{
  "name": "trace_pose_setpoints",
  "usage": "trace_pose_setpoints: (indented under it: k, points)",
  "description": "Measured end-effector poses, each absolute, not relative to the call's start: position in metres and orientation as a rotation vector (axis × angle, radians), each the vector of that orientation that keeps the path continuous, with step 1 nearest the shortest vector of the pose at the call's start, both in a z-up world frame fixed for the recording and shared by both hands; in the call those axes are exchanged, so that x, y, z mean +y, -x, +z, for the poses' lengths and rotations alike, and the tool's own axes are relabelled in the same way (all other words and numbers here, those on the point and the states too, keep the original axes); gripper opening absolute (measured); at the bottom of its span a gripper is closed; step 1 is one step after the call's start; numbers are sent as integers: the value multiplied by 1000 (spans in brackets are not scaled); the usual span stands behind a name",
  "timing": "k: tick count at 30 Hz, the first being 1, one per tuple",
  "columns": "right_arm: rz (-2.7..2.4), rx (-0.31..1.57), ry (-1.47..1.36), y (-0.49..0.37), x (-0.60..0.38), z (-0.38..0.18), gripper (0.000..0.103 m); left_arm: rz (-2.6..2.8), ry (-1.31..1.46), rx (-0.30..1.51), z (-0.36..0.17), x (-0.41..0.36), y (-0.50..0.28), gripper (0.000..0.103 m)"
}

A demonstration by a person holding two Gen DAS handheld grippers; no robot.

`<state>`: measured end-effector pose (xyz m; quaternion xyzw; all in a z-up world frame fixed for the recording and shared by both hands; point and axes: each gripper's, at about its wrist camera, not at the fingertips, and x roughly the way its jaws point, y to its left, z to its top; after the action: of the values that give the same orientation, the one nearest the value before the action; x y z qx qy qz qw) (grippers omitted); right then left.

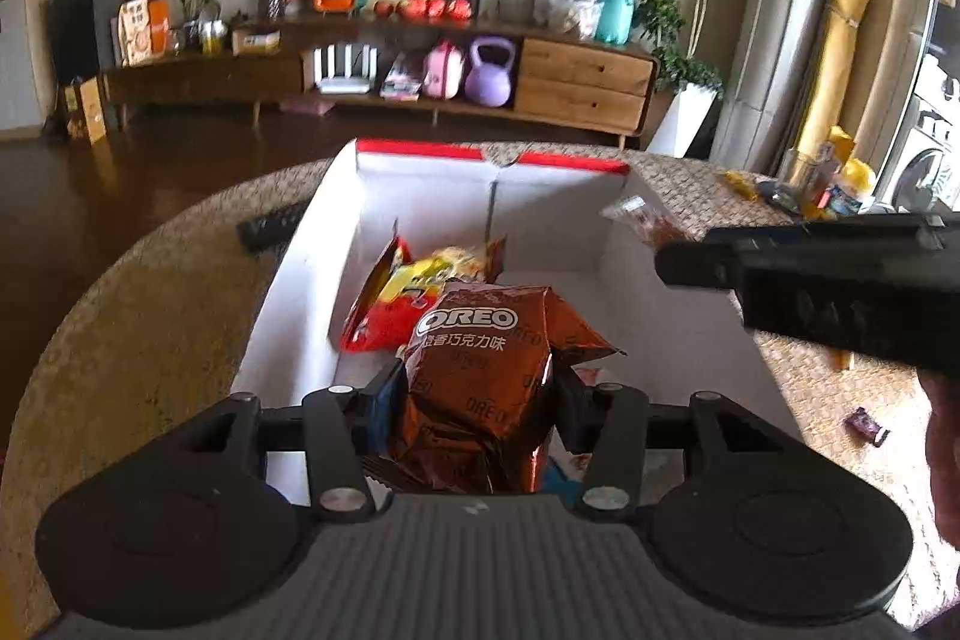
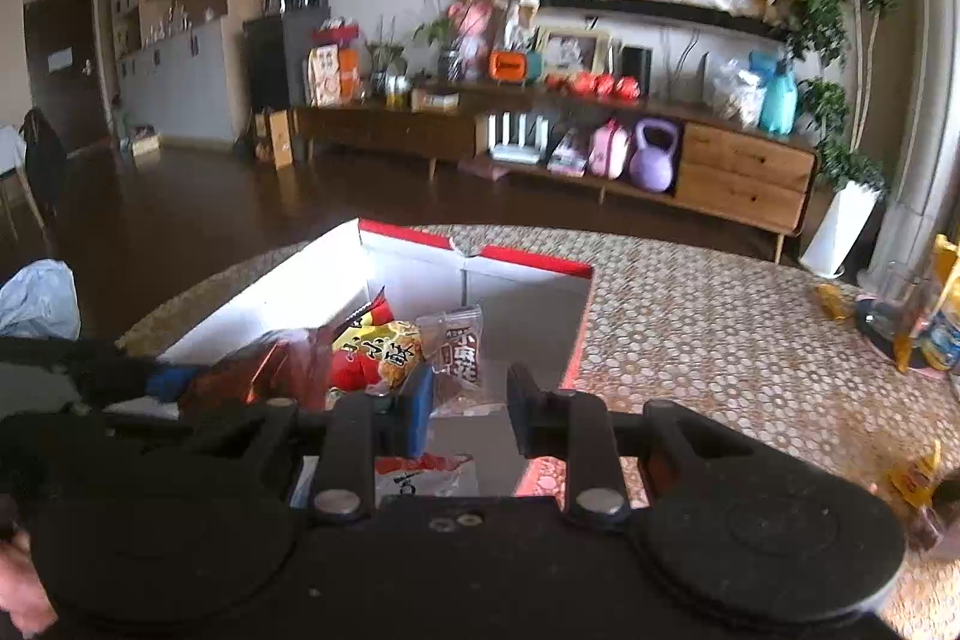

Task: Organize snacks
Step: 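Lower the Oreo bag into the box and open the left tool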

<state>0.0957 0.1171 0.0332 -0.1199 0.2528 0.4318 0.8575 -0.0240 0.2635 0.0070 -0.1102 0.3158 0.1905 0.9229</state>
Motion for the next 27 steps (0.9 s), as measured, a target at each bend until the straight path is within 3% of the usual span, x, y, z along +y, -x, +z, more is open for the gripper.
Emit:
trace_pose_setpoints:
  k: [13,27]
  points:
    - [887,714,381,-134,168,8,25,403,237,748,-11,275,12,49]
    - [867,723,411,-143,179,-2,31,420,243,776,-14,273,6,51]
